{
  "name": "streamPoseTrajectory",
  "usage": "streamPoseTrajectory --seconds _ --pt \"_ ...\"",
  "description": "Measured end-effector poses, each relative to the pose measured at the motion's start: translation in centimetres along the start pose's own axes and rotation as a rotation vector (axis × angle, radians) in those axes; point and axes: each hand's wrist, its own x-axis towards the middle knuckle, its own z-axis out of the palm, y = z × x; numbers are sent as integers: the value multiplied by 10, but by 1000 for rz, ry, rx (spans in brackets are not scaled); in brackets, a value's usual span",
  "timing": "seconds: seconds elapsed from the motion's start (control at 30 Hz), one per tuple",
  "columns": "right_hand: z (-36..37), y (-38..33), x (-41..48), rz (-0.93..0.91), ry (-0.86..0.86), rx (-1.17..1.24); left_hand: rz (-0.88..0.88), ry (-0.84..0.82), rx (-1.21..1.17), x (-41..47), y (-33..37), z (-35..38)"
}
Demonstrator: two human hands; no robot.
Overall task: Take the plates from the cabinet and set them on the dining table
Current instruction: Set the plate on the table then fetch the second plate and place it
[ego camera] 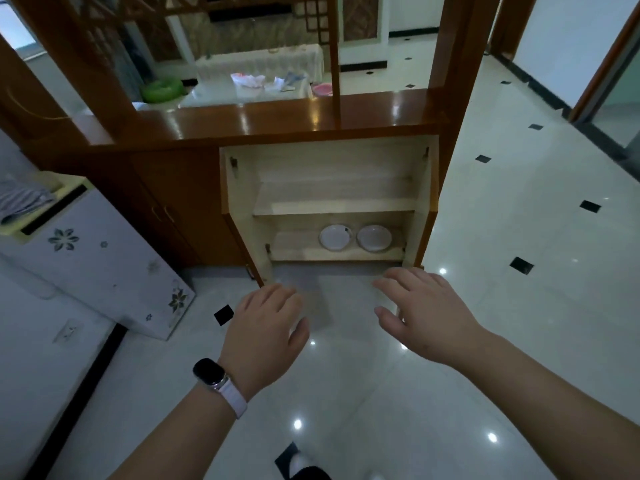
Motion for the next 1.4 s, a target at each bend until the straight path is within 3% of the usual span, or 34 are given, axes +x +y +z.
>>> streamPoseTrajectory --seconds 0.67,1.03,1.4 --pt "46 28 321 182 -75 -98 122 -79 -111 272 -207 146" --pt "52 65 387 279 -26 -22 219 -200 -111 367 -239 184" --pt "187 153 487 311 -100 225 19 -439 -150 416 -262 347"
